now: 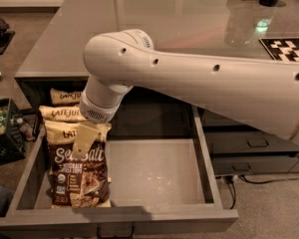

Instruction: Pick brown chip bag from top drawer and place on counter

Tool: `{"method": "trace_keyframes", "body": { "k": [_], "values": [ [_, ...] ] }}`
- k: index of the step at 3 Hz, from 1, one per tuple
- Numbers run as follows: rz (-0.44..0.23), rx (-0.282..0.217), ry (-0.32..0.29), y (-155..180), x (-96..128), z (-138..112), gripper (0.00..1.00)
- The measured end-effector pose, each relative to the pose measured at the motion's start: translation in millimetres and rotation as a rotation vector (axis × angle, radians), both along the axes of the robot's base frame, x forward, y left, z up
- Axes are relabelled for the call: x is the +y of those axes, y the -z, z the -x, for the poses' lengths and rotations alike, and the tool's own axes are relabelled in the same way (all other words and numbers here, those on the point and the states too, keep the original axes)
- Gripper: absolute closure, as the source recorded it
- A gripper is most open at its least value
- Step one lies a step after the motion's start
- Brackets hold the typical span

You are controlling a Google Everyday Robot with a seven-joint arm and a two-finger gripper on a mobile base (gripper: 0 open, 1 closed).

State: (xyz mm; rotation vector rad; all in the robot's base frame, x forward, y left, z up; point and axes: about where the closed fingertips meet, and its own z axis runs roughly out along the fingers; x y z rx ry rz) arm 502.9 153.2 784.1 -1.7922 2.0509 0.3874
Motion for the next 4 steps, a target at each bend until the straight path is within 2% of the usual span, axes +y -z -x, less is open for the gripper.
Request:
{"method": "trace_keyframes", "body": {
  "k": [1,2,4],
  "values": [
    [0.020,0.054,0.020,21.5,-5.5,-7.2,0.06],
    [0.040,0.101,0.036,41.2,-12.5,-9.0,0.24],
    [0.040,0.102,0.037,41.9,-12.6,-9.1,0.70]
  ]
}}
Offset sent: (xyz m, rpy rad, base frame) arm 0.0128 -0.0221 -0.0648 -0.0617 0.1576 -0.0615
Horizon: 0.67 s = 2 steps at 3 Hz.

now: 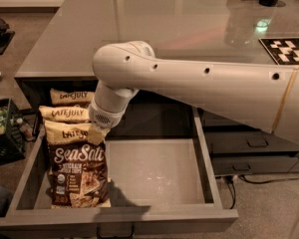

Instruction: Pick brown chip bag from top drawer and place on counter

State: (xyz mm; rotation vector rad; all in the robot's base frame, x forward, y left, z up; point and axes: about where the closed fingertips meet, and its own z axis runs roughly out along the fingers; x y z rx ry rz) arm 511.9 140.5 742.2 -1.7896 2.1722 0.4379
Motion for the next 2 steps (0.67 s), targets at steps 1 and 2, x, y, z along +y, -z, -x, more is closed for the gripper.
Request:
{"method": "trace_keyframes", "body": {
  "k": [1,2],
  "values": [
    [0.000,0.000,0.000,0.0,0.0,0.0,0.94],
    [-0.055,-0.040,-0.004,-22.2,-5.9,12.0,1.00]
  ]
}}
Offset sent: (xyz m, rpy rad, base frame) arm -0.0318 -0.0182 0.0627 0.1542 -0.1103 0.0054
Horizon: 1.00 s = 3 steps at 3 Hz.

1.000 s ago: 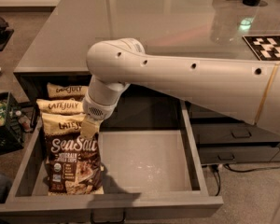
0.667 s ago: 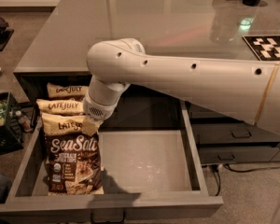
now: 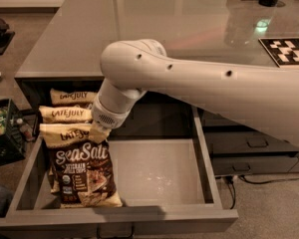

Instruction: Pick brown chip bag from top drawer and place on counter

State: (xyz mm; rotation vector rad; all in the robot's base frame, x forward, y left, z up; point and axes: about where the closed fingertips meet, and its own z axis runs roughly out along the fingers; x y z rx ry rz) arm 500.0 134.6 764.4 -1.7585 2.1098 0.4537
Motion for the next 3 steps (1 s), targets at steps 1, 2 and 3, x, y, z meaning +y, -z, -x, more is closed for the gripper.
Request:
{"method": "trace_keyframes", "body": {
  "k": [1,2,3],
  "values": [
    [-0.074,-0.073,0.011,-34.0,-15.3,27.1,1.00],
    [-0.110,-0.159,0.050,-69.1,-39.6,48.6,1.00],
    [-0.112,-0.242,0.112,-105.9,-64.5,43.9,1.00]
  ]
}}
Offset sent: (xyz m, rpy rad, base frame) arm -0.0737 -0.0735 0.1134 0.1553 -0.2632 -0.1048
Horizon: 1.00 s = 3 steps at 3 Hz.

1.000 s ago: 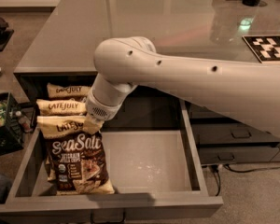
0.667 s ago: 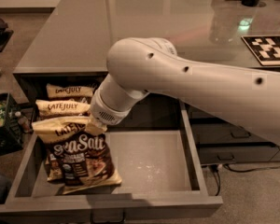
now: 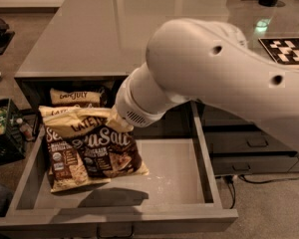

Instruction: Pick brown chip bag from top drawer and place on counter

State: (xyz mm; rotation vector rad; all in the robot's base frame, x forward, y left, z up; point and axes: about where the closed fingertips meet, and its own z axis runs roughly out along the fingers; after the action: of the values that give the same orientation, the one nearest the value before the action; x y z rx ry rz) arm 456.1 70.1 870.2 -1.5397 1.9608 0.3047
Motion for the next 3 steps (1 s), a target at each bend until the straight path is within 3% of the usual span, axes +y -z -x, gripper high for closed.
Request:
{"method": "trace_keyframes", "body": {
  "k": [1,3],
  "values": [
    [0.012,-0.045,0.054,-24.3,-22.4,-17.3,1.00],
    [-0.019,-0.058,0.055,-37.4,-25.8,-32.9,1.00]
  ]
}}
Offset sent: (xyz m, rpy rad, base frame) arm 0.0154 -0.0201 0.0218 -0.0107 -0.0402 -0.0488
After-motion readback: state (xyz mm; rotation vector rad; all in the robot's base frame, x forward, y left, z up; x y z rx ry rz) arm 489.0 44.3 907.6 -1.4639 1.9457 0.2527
